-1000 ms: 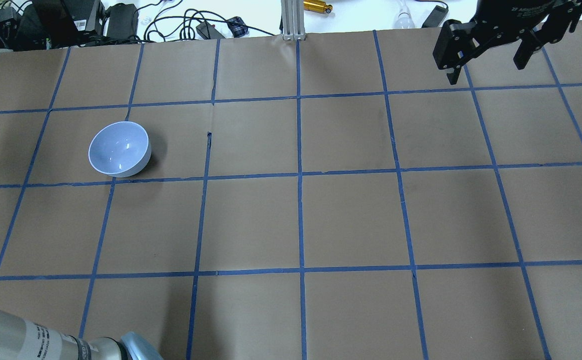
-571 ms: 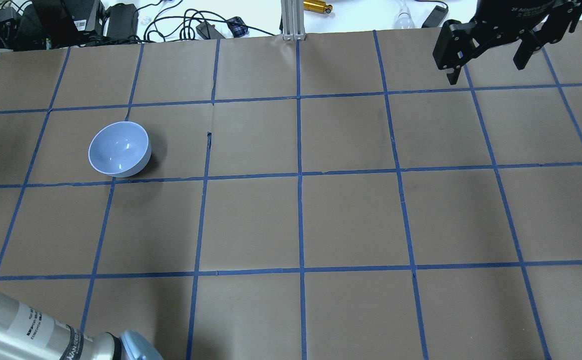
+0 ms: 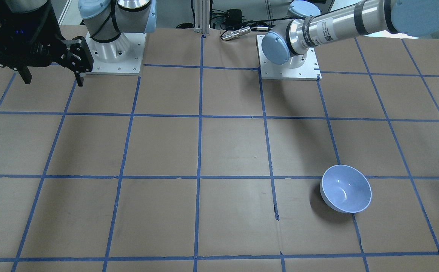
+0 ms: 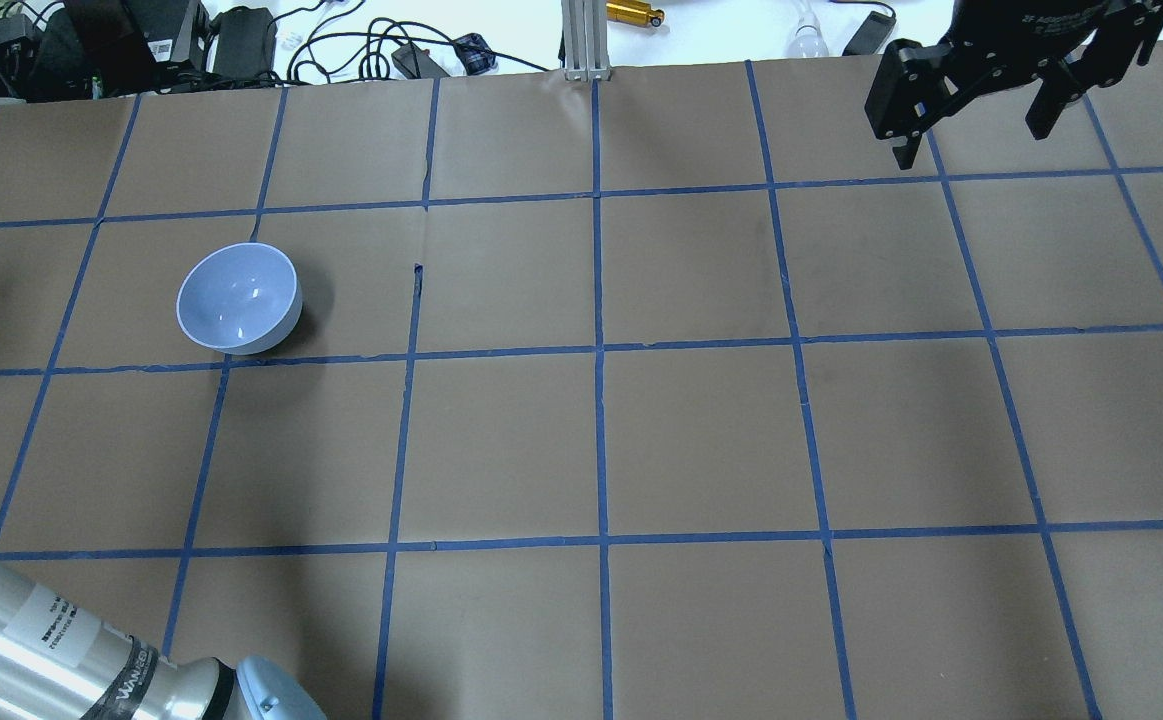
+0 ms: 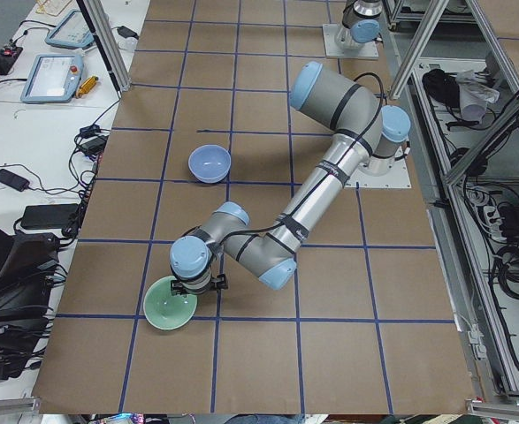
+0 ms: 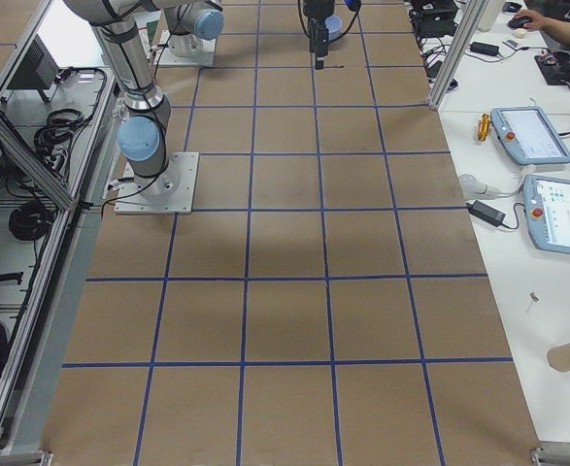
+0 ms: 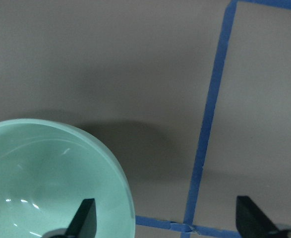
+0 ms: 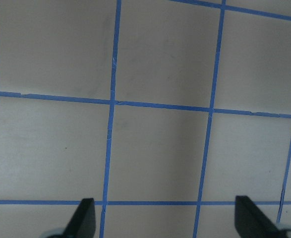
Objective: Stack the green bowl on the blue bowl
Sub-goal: 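Lower the left gripper onto the mint-green bowl rim and grasp it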
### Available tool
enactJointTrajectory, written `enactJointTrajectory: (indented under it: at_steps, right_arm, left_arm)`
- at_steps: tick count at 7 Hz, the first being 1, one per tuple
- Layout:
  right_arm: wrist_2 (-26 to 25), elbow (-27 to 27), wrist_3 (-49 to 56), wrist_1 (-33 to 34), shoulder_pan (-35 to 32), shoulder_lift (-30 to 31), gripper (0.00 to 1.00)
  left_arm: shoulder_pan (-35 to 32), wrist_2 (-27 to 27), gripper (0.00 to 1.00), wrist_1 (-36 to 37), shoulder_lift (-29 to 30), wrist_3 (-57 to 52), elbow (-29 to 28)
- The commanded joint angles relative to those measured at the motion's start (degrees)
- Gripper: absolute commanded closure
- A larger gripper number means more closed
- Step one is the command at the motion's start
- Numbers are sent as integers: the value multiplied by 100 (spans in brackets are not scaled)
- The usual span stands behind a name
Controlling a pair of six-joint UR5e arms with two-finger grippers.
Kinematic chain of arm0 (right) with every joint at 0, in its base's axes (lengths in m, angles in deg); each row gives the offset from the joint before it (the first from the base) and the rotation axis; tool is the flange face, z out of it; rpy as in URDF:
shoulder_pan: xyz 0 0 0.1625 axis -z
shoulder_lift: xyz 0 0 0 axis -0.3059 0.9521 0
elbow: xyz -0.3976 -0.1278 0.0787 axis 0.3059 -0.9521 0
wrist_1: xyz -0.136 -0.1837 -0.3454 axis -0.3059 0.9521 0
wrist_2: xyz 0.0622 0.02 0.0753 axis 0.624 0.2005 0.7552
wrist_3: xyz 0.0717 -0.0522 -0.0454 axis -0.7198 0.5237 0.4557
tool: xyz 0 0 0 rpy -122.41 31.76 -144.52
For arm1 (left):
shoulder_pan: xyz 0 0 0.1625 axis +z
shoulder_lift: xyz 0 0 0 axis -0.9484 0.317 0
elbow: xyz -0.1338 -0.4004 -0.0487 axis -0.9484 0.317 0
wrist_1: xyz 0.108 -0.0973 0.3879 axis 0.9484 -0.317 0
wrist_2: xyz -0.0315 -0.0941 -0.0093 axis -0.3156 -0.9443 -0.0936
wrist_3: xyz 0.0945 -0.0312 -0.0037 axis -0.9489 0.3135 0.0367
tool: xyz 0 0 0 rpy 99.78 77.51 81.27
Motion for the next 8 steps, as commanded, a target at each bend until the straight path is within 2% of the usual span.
enactJointTrajectory:
  at_steps: [1, 4, 5, 6, 8]
  right_arm:
    - [0, 0, 0, 0, 0, 0, 0]
    - [0, 0, 0, 0, 0, 0, 0]
    - [0, 0, 0, 0, 0, 0, 0]
    - [0, 0, 0, 0, 0, 0, 0]
    - [0, 0, 0, 0, 0, 0, 0]
  left_arm:
    - [67, -5, 0, 165, 156, -53, -38]
    - [58, -14, 3, 166, 244, -27, -108]
    - [58, -23, 13, 166, 253, -35, -108]
    - [58, -23, 34, 183, 253, -53, -108]
    - [58, -23, 67, 332, 244, -237, -99]
